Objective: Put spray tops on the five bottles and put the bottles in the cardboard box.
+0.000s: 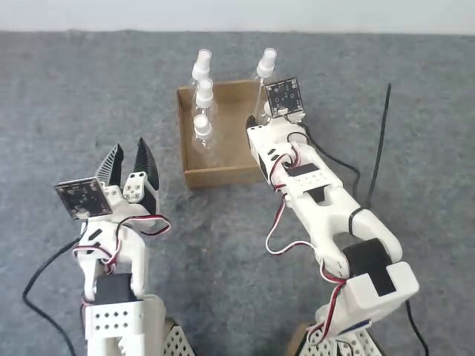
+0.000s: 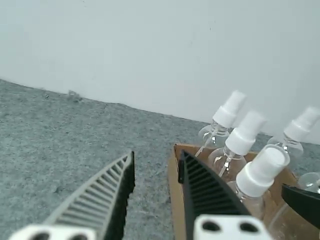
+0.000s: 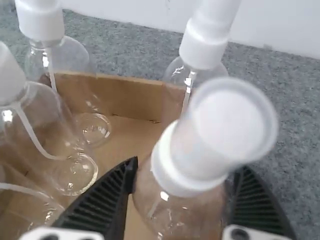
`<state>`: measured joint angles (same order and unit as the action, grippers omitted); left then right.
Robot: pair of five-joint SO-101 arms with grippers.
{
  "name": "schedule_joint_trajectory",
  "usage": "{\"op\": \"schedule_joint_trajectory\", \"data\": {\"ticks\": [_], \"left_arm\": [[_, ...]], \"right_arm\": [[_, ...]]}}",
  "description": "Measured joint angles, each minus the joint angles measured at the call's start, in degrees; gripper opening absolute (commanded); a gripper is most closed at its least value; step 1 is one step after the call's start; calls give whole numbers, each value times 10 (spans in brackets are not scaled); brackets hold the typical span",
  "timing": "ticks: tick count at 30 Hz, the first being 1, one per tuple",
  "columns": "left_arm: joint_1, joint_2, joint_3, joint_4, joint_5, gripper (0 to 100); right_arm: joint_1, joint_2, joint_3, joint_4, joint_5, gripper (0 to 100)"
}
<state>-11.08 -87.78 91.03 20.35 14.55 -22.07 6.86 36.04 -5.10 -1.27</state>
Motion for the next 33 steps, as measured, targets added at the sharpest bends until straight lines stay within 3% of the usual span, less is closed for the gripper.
{"op": "schedule_joint_trajectory", "data": {"ticks": [23, 33], "left_arm": [[0, 0, 0, 0, 0, 137], [0, 0, 0, 0, 0, 137]], "right_arm": [[-12, -87, -5, 142, 0, 315], [-12, -160, -5, 254, 0, 314]]}}
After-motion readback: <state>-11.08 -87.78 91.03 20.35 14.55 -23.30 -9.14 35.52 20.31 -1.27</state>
